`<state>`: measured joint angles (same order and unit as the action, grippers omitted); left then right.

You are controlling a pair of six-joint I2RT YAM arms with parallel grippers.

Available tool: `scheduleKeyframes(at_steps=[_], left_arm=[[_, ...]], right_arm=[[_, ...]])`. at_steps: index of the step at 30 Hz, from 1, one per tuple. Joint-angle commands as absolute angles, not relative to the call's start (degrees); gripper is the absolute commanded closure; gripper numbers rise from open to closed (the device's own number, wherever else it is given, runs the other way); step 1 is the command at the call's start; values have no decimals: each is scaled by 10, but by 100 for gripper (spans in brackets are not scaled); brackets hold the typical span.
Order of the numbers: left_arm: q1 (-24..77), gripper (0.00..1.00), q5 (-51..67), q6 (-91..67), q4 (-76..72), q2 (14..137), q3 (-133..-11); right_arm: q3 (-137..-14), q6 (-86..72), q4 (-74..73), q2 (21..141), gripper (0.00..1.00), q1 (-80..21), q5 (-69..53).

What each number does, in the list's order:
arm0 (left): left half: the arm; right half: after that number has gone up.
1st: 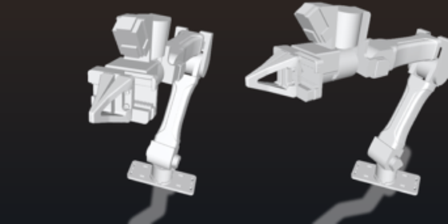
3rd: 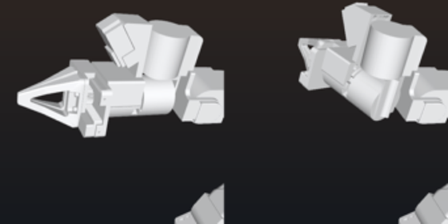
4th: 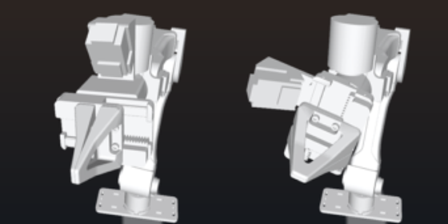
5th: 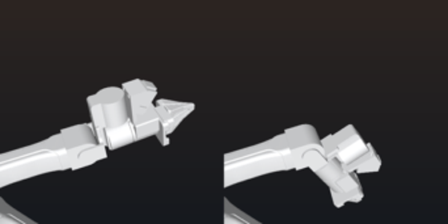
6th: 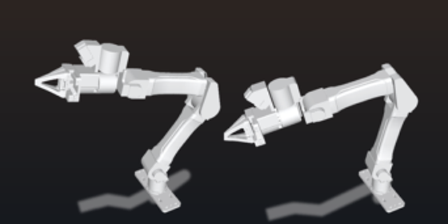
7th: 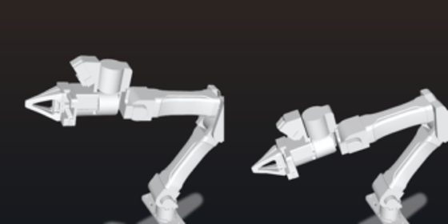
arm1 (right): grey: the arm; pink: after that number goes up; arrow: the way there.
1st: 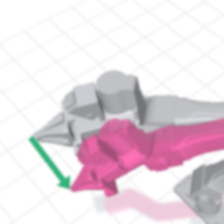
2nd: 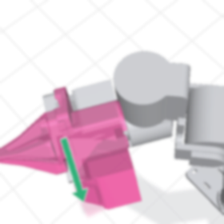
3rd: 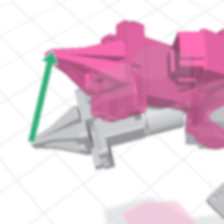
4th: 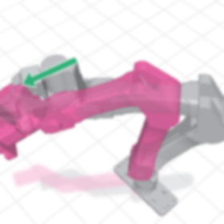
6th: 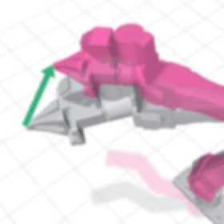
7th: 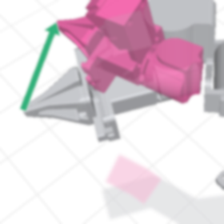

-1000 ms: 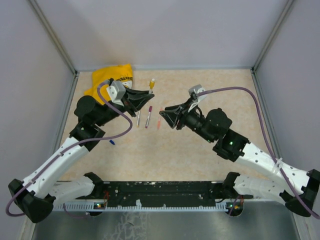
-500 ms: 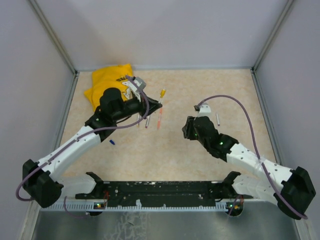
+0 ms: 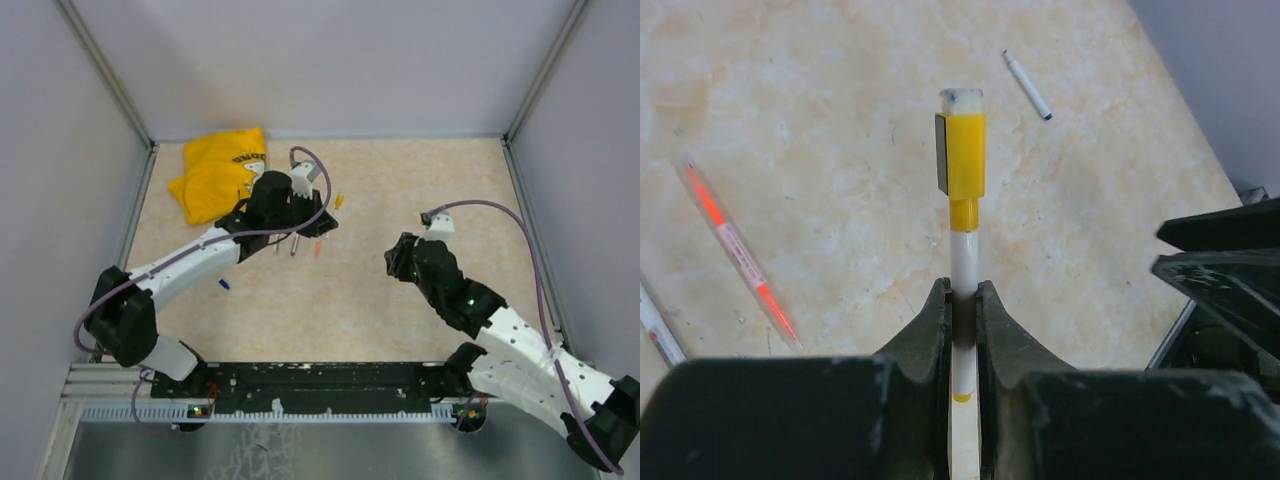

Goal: Insert the pens into the pen caps
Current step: Place the pen at the center of the board.

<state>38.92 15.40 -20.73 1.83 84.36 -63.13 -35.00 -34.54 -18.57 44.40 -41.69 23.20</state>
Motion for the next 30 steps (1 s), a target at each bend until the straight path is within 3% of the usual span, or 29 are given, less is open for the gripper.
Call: scheduleKeyframes(at_steps=[1,16,30], left_arm=[[395,100,119,-273,29,902,-664],[416,100,52,-351,39,1054,-730],[431,97,-6,-362,96,1157,-806]], right_arm=[[-352,-340,-206,393,59,-416,279],[-283,-396,-237,272,58,-416,250],[-272,-368,-233,265,57,-416,246]])
